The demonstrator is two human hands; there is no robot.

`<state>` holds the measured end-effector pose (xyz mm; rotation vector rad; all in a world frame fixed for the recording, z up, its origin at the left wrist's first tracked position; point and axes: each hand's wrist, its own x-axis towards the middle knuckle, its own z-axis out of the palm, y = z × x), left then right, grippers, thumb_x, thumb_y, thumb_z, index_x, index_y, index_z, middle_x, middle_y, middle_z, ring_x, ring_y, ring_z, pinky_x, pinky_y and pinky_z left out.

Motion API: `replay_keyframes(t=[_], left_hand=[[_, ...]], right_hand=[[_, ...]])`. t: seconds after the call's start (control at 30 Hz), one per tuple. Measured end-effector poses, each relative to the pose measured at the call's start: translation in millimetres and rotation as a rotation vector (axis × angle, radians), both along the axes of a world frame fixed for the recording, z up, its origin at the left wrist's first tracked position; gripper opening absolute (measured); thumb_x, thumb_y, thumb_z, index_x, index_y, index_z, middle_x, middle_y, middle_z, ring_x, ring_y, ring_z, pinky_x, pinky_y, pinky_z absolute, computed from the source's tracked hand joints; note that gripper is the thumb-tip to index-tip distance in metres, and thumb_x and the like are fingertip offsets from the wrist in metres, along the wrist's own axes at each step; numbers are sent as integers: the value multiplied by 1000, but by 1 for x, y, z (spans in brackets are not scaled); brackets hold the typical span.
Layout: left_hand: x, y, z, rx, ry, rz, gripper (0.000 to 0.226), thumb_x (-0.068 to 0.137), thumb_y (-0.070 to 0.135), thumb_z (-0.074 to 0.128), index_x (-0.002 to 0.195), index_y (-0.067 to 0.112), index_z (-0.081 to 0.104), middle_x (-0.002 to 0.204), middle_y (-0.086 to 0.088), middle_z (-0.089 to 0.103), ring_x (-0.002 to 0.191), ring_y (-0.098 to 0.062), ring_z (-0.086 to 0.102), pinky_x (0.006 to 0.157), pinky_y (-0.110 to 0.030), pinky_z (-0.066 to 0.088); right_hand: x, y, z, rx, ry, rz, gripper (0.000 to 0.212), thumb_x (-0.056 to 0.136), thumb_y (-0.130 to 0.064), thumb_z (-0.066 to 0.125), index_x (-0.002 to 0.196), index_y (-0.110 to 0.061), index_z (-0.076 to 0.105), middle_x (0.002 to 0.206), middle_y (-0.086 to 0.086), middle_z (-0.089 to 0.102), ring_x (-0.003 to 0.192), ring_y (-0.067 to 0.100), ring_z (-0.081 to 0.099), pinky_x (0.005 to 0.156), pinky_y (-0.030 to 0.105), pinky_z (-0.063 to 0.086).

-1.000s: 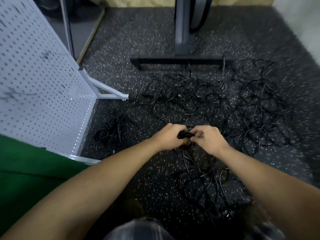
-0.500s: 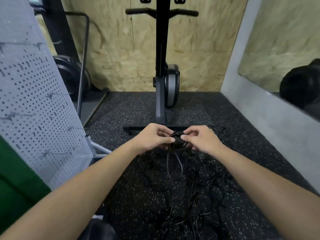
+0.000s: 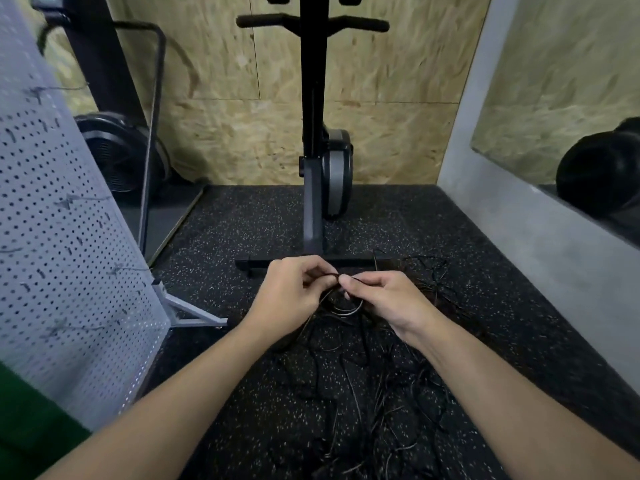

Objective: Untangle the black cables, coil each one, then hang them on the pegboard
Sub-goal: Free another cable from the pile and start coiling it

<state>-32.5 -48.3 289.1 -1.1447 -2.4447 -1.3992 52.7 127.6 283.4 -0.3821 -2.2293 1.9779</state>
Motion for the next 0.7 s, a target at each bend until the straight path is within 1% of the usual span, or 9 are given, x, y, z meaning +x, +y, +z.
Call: replay_keyframes(t=[0.1,0.2,0.27,0.3,0.4,0.5,0.57,0.63,0.7], left_hand=[[-13,1,-9,-4,-104,74,9,93,18,78,90,27,77,83,16,75,82,2,71,81,-20,57],[-20,5,-17,-2,-238,136,11,97,24,75,89,31,71,84,12,74,81,-2,69,77,-24,53],[-22,8,-18,-3,-308,146,6,99,27,71,94,30,70,88,10,74,86,-6,69,83,-31,55],[-21,7,-19,5,-332,124,6,100,26,69,96,30,70,90,9,75,90,-8,70,89,-36,57],[-14,-6,-18,22,-392,-14,14,104,19,63,106,29,72,99,7,77,100,-11,72,98,-44,57],[-6,-16,-13,-51,-389,-171,22,107,16,57,115,26,75,107,7,77,105,-12,72,96,-35,57],[-2,-18,-12,-64,-418,-196,19,107,21,59,113,24,76,104,6,78,102,-16,73,92,-35,59],[1,-20,-12,-85,-355,-168,15,105,25,62,109,24,76,97,8,78,95,-14,73,87,-30,59],[3,-21,-14,-92,-314,-119,12,104,22,64,102,25,75,92,10,78,88,-9,73,81,-25,57]], right_hand=[[-10,10,-3,-154,-45,-101,15,89,-23,80,90,-9,82,84,4,78,77,12,68,80,27,56],[-20,17,-6,-222,-60,-257,12,91,-18,79,86,-7,80,77,2,75,81,17,66,94,41,59],[-26,14,-6,-238,-43,-333,15,93,-18,78,85,-5,79,80,5,74,87,23,69,97,48,60],[-26,14,-4,-197,-31,-341,17,95,-19,76,85,-6,79,80,5,73,88,25,70,95,46,61],[-12,14,6,-65,-70,-48,24,101,-25,67,81,-15,77,73,-2,66,87,22,67,83,35,60],[7,13,14,47,-237,270,28,100,-38,66,86,-18,81,71,-7,71,80,14,72,79,33,58],[12,13,13,94,-245,257,30,98,-41,67,86,-18,82,70,-5,67,80,14,72,81,34,58],[14,13,10,91,-213,223,40,99,-42,65,64,-27,77,80,6,64,84,19,71,83,37,56],[14,13,7,62,-193,175,48,101,-38,64,56,-26,72,89,10,67,89,24,72,84,38,59]])
